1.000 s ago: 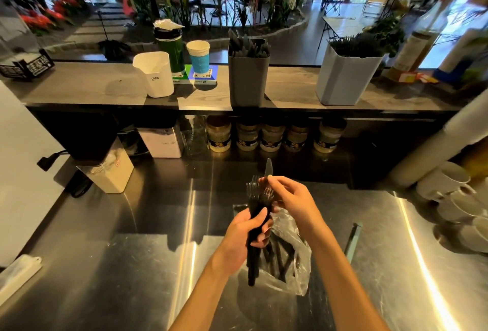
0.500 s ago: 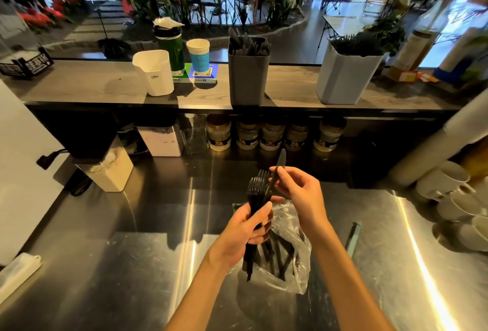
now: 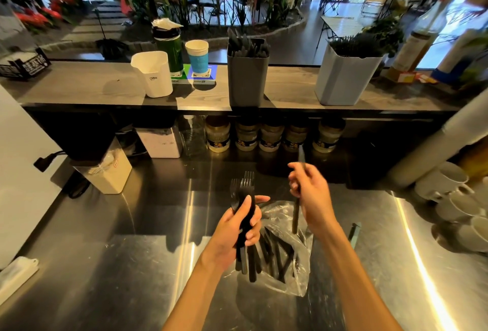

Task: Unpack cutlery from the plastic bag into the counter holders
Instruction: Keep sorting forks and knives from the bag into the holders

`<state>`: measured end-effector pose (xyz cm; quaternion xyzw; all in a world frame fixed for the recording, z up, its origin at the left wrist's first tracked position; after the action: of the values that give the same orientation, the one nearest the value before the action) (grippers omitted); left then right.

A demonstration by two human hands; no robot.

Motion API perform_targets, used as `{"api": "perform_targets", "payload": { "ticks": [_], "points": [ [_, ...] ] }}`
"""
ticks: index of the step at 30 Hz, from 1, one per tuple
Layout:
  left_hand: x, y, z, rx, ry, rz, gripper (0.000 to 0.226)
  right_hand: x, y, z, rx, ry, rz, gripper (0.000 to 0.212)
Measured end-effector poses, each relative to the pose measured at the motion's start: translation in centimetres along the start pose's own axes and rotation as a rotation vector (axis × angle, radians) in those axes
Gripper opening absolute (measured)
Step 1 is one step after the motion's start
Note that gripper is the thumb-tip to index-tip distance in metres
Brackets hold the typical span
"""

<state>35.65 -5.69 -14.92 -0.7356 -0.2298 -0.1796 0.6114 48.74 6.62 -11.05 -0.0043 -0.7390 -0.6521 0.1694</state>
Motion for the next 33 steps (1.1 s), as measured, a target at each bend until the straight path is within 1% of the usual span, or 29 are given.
{"api": "perform_targets", "payload": {
  "ticks": [2, 5, 8, 10, 11, 14, 16, 18, 19, 21, 23, 26, 27, 29, 31, 33],
  "points": [
    [0.2, 0.0, 0.0, -0.013, 0.001, 0.007, 0.039, 1.2, -0.7, -0.9, 0.054, 0.148, -0.142, 0.025],
    [0.3, 0.3, 0.1, -0.054, 0.015, -0.008, 0.032, 2.9, -1.6, -1.7, 0.115, 0.346, -0.180, 0.029],
    [-0.1, 0.4, 0.1, -0.099, -0.012, 0.024, 0.030, 3.2, -1.4, -1.6, 0.097, 0.441, -0.283, 0.032],
    [-0.5, -0.1, 0.1, -0.097, -0.027, 0.125, 0.026, 3.3, -0.9, -1.3, 0.068, 0.494, -0.358, 0.030],
    [-0.6, -0.4, 0.2, -0.090, -0.009, 0.191, 0.021, 3.4, -0.6, -1.2, 0.067, 0.532, -0.393, 0.031],
    [-0.5, -1.4, 0.5, -0.097, 0.105, 0.396, 0.012, 4.2, 0.2, -0.7, 0.100, 0.635, -0.450, 0.037],
    [-0.4, -2.1, 1.1, -0.125, 0.154, 0.466, 0.011, 4.7, 1.0, -0.1, 0.103, 0.659, -0.466, 0.039],
    [-0.3, -3.0, 1.9, -0.179, 0.191, 0.506, 0.021, 5.3, 2.2, 0.5, 0.089, 0.681, -0.485, 0.036],
    [-0.2, -3.5, 2.4, -0.208, 0.211, 0.523, 0.022, 5.6, 2.7, 0.8, 0.083, 0.704, -0.488, 0.033],
    [0.1, -4.7, 3.3, -0.239, 0.259, 0.563, 0.020, 6.3, 3.8, 1.4, 0.087, 0.748, -0.474, 0.029],
    [0.4, -6.3, 4.3, -0.239, 0.288, 0.606, 0.021, 6.9, 4.8, 2.3, 0.073, 0.758, -0.469, 0.027],
    [1.1, -9.2, 6.2, -0.186, 0.275, 0.653, 0.009, 7.6, 6.8, 4.2, -0.007, 0.673, -0.512, 0.024],
    [1.4, -10.4, 6.9, -0.152, 0.261, 0.662, 0.011, 7.9, 7.7, 5.0, -0.041, 0.635, -0.524, 0.023],
    [2.0, -12.9, 8.3, -0.074, 0.213, 0.673, 0.022, 8.3, 9.6, 6.7, -0.109, 0.578, -0.514, 0.023],
    [2.6, -15.9, 9.8, 0.015, 0.151, 0.743, 0.030, 8.9, 11.9, 8.3, -0.175, 0.553, -0.490, 0.023],
    [3.5, -18.9, 11.1, 0.092, 0.104, 0.863, 0.028, 9.5, 14.2, 9.7, -0.259, 0.541, -0.478, 0.023]
  ]
}}
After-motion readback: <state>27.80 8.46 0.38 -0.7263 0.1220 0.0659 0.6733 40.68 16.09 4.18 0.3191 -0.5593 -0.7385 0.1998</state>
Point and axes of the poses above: each hand's wrist, its own z-axis towards the middle knuckle, its own x-axis out of the palm, y = z × x, the point moved 4 cm from there along z, towards the middle knuckle, and after that the axes turned 8 degrees about z, right-handed, at the moved point
